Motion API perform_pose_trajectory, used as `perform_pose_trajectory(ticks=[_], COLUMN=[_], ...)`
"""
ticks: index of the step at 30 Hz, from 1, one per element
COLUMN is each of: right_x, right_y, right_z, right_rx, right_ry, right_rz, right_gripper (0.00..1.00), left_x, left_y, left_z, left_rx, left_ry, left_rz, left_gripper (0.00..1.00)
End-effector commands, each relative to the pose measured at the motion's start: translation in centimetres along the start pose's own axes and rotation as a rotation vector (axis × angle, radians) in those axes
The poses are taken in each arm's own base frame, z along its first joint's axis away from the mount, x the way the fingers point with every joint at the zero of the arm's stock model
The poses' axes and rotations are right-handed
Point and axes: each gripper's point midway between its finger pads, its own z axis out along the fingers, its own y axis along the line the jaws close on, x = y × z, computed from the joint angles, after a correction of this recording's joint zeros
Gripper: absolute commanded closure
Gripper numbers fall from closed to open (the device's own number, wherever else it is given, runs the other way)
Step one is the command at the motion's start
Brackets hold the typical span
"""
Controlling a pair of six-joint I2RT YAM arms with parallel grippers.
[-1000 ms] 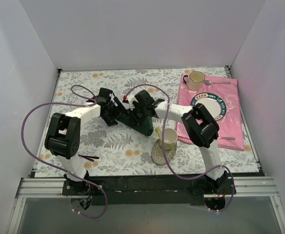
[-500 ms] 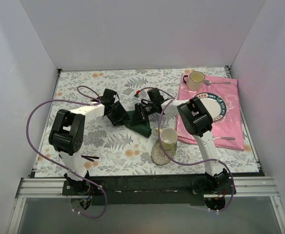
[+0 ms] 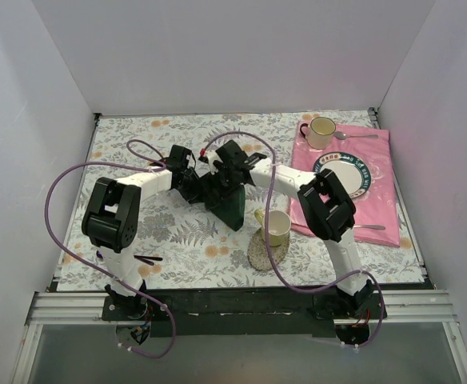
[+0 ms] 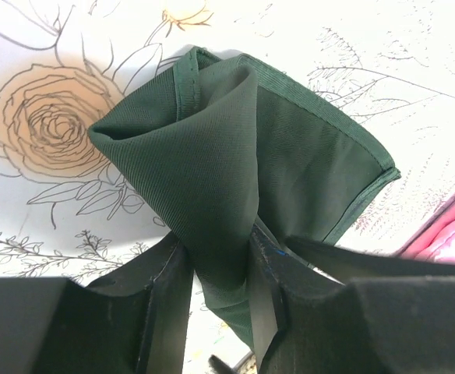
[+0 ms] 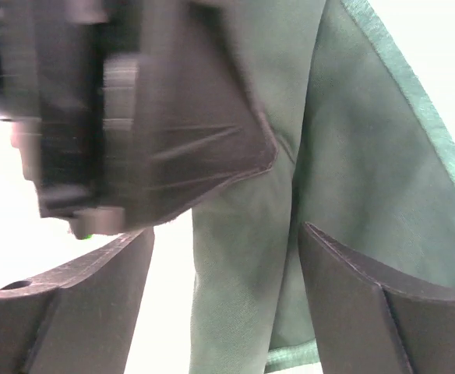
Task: Fold the napkin, place the utensils inside, and roll it up
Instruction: Roll the napkin with the utensil
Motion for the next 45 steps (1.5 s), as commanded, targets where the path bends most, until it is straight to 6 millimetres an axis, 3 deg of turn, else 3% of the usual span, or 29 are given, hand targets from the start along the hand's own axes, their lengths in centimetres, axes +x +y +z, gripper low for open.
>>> perform_pose_trajectory(ticks=[1,8,13,14,15,17,18,20,21,22,24,25,32,37,38,41,42,44,45], right_x=[0.5,1.4,2.2,1.8,1.8,1.8,2.2,2.0,2.3,2.3,2.3,2.9,2.0,2.5,2.5,2.4,2.2,1.7,1.5], right_y=[-2.9,-2.8,-3.4,-3.5,-3.1,-3.4,-2.2,-2.3,-0.3,-1.3,0.1,-1.1,-0.8,-0.8,-0.7,-1.0,-2.1,-2.0,-3.7], right_z=[-2.3,-0.1,0.7,0.2,0.5,0.3,0.8,1.1,1.3,1.4,1.1,1.5,0.8,0.6,0.5,-0.2,0.0,-0.9,-0.8], right_rx=[0.474,0.603,0.578,0.565,0.516,0.441,0.322,0.126,-0.062,-0.138,-0.349,-0.382,-0.587,-0.572,-0.568,-0.483,-0.385,-0.258,-0.105], right_ry=[0.03,0.076,0.064,0.045,0.038,0.011,0.013,-0.023,-0.019,-0.026,-0.027,-0.017,-0.042,-0.015,-0.009,-0.008,-0.016,-0.002,-0.005], right_rz=[-0.178,-0.277,-0.259,-0.247,-0.239,-0.211,-0.2,-0.135,-0.117,-0.045,0.051,0.114,0.269,0.279,0.279,0.245,0.227,0.141,0.111], right_gripper=[0.16,0.21,0.46,0.5,0.57,0.61,0.65,0.68,0.69,0.7,0.73,0.75,0.72,0.69,0.68,0.59,0.51,0.43,0.36], left_x=[0.1,0.4,0.2,0.2,0.2,0.0,-0.2,-0.9,-1.0,-1.1,-0.9,-0.8,0.0,-1.0,-1.1,-1.2,-1.1,-0.8,-0.8], left_y=[0.1,-0.2,-0.1,-0.1,-0.1,-0.1,0.0,-0.4,-0.7,-0.9,-1.0,-1.1,-0.3,0.5,0.5,0.2,0.5,0.7,0.8], left_z=[-1.4,-1.3,-1.6,-1.7,-1.7,-2.1,-2.3,-3.0,-3.2,-3.2,-2.9,-2.7,-1.1,0.4,0.5,0.6,0.6,0.5,0.4], left_rx=[0.001,0.007,0.005,0.004,0.003,0.001,-0.003,0.008,0.017,0.023,0.028,0.031,0.014,-0.036,-0.036,-0.025,-0.029,-0.032,-0.032], left_ry=[-0.015,0.002,-0.008,-0.012,-0.013,-0.024,-0.034,-0.064,-0.07,-0.072,-0.053,-0.047,-0.009,-0.034,-0.036,-0.034,-0.032,-0.029,-0.028], left_rz=[0.009,0.0,-0.003,-0.002,-0.002,-0.004,0.0,0.009,0.015,0.021,0.023,0.024,0.012,0.028,0.032,0.042,0.041,0.044,0.042], left_gripper=[0.71,0.71,0.68,0.62,0.58,0.48,0.41,0.3,0.29,0.27,0.26,0.26,0.29,0.42,0.49,0.65,0.65,0.66,0.67])
